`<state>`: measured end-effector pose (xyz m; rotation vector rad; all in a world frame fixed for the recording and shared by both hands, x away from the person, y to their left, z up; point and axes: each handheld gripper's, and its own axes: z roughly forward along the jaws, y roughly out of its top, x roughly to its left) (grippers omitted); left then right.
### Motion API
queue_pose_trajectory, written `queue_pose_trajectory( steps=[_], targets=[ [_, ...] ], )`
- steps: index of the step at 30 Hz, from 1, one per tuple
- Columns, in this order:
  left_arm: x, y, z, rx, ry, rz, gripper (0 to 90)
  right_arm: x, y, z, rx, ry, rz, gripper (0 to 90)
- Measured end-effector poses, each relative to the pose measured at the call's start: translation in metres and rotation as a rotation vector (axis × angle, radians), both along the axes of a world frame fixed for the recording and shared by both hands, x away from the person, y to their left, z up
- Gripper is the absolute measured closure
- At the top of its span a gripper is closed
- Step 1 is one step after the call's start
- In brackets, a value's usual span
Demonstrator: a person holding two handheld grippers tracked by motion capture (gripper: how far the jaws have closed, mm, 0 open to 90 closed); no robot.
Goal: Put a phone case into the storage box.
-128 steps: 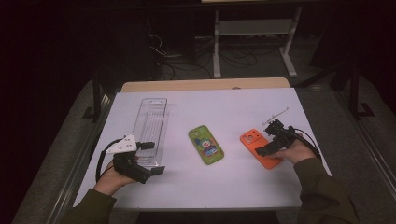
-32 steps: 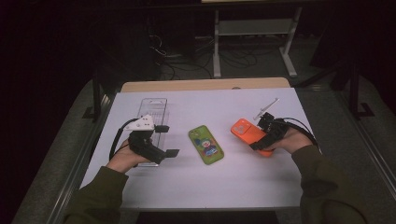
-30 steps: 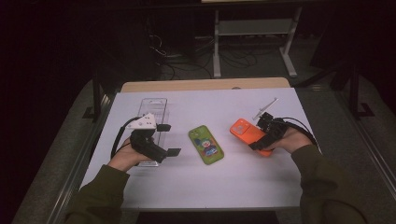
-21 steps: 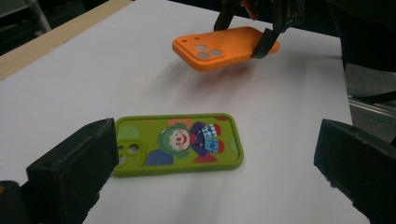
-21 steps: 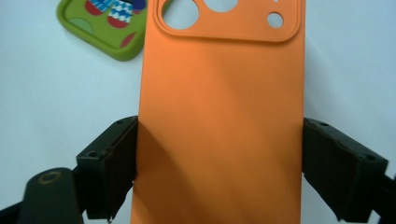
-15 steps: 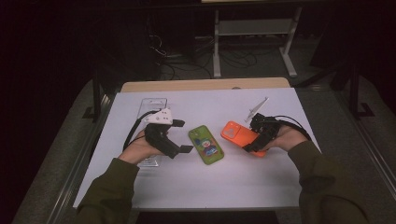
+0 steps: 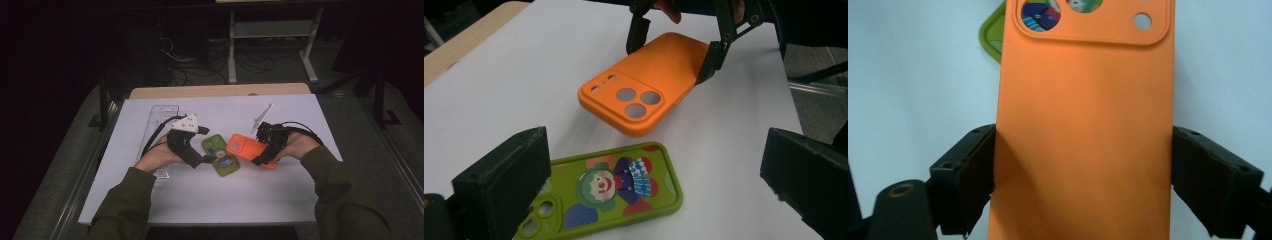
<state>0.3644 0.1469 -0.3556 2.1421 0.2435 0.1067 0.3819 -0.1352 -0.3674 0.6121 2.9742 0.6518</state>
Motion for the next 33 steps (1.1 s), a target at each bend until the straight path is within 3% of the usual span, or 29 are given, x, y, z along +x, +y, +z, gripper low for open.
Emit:
queue_pose_trajectory(
  steps=[18,33],
  targets=[
    [-0.006,-0.010,-0.003,0.052,-0.021,-0.072,0.0,-0.009,0.040,0.013,-0.028,-0.007,0.182,15.5],
    [-0.012,-0.022,-0.010,0.104,0.012,-0.128,0.0,-0.023,0.063,0.021,-0.041,-0.024,0.303,15.4]
  ],
)
